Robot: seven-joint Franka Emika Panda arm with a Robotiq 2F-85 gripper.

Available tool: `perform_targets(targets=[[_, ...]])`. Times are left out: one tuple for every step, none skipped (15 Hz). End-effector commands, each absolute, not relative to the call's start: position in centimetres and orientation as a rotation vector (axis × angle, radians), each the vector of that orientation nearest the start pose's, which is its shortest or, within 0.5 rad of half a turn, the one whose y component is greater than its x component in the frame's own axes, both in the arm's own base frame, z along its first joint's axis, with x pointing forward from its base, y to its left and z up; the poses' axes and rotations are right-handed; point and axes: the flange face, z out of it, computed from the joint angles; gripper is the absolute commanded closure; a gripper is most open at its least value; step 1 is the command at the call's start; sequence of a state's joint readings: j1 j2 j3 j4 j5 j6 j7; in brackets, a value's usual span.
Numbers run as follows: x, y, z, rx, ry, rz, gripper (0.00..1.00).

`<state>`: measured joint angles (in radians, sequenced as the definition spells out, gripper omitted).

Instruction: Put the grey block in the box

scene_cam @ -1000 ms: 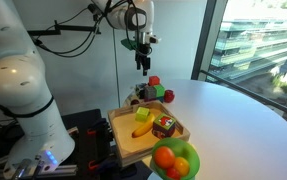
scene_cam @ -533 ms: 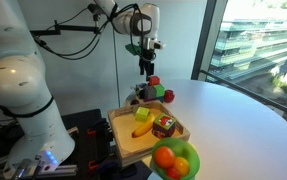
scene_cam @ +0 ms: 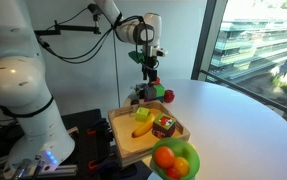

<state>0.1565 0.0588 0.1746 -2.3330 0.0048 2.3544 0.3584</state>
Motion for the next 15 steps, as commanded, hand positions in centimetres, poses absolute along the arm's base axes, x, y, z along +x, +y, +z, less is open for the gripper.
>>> perform_targets(targets=[[48.8,16.1,30.1,-3.146,0.016,0.004,0.00],[48.9,16.1,29.8,-3.147,0.010,-0.003,0.00],[49.0,16.0,29.6,-3.147,0.005,-0.010,0.00],[49.1,15.9,29.3,-3.143,0.002,-0.015,0.00],[49.2,15.9,29.0,-3.142,-0.003,-0.017,0.00],[49.3,15.9,28.7,-3.139,-0.009,-0.020,0.00],[49.3,15.8,28.4,-3.138,-0.014,-0.020,0.00],[49.4,15.8,28.1,-3.139,-0.016,-0.019,0.00],[49.4,15.8,27.8,-3.140,-0.020,-0.015,0.00],[49.3,15.8,27.5,-3.143,-0.028,-0.015,0.00],[49.3,15.7,27.2,-3.145,-0.034,-0.016,0.00],[49.4,15.7,26.9,-3.149,-0.038,-0.018,0.00],[49.4,15.7,26.7,-3.152,-0.045,-0.018,0.00],[49.4,15.7,26.4,-3.154,-0.046,-0.018,0.00],[49.4,15.7,26.2,-3.156,-0.051,-0.017,0.25]])
